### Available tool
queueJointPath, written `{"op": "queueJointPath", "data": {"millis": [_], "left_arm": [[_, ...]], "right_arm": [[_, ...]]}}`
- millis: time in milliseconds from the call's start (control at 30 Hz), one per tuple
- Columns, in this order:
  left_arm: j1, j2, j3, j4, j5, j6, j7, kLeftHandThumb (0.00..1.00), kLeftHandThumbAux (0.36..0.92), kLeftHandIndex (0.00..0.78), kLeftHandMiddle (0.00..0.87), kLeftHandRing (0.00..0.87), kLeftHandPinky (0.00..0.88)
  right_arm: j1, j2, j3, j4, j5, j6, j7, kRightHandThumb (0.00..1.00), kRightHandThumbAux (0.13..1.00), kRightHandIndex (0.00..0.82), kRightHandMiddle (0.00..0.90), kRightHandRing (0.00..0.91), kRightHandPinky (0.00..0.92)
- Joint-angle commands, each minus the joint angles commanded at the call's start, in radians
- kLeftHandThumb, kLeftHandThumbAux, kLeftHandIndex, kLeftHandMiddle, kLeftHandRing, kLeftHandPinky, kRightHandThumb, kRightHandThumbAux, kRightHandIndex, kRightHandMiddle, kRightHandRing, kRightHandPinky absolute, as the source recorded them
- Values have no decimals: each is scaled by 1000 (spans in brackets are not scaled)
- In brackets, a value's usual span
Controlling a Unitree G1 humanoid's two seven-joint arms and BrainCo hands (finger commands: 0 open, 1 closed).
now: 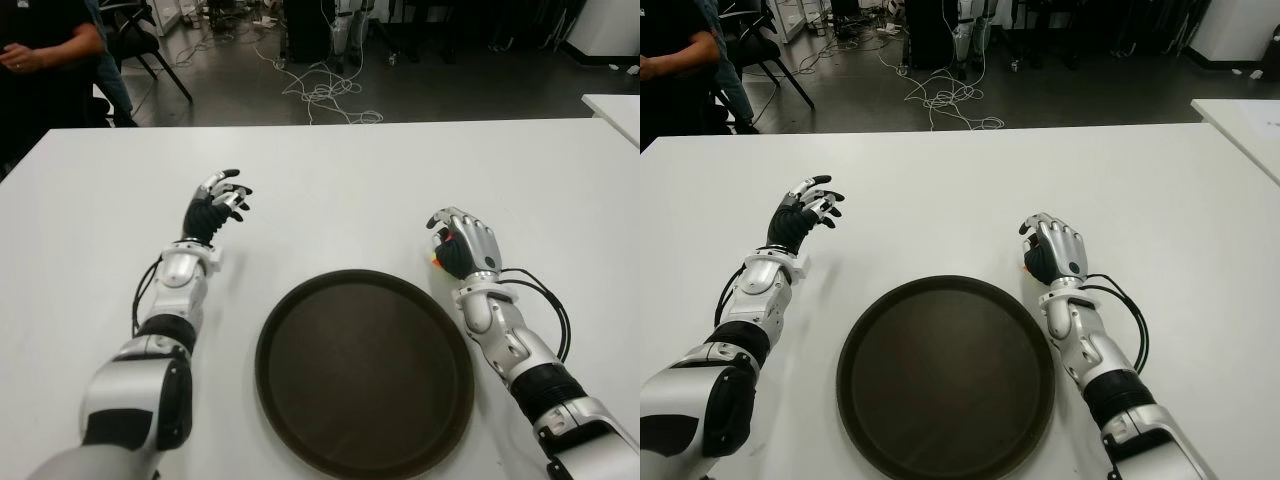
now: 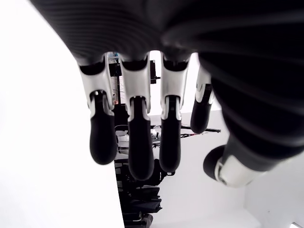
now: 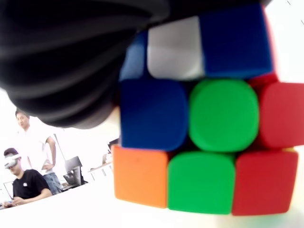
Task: Pick up the Rubik's Cube and put it in the plate
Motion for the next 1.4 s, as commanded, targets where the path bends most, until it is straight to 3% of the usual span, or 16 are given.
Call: {"op": "queueJointPath", "data": {"millis": [233,567,1100,1400], "left_arm": [[0,0,-2,0,1,0,0,147,662,226,426,503,559],[-1,0,-5,1,4,0,4,147,647,230,429,504,562],[0,0,-5,1,3,3,5,180,650,228,415,504,565],[1,2,-6,1,4,3,3,168,654,222,417,504,564]], "right_arm": [[-6,-2,-3,12,-2,-16,-18,838,686,429,484,687,706],[-6,-7,-10,-3,-3,-20,-36,839,686,428,485,725,741],[20,-4,-45,-65,8,-81,-108,839,685,432,487,733,748],[33,-6,-56,-103,4,-75,-113,840,685,431,486,725,739]]}}
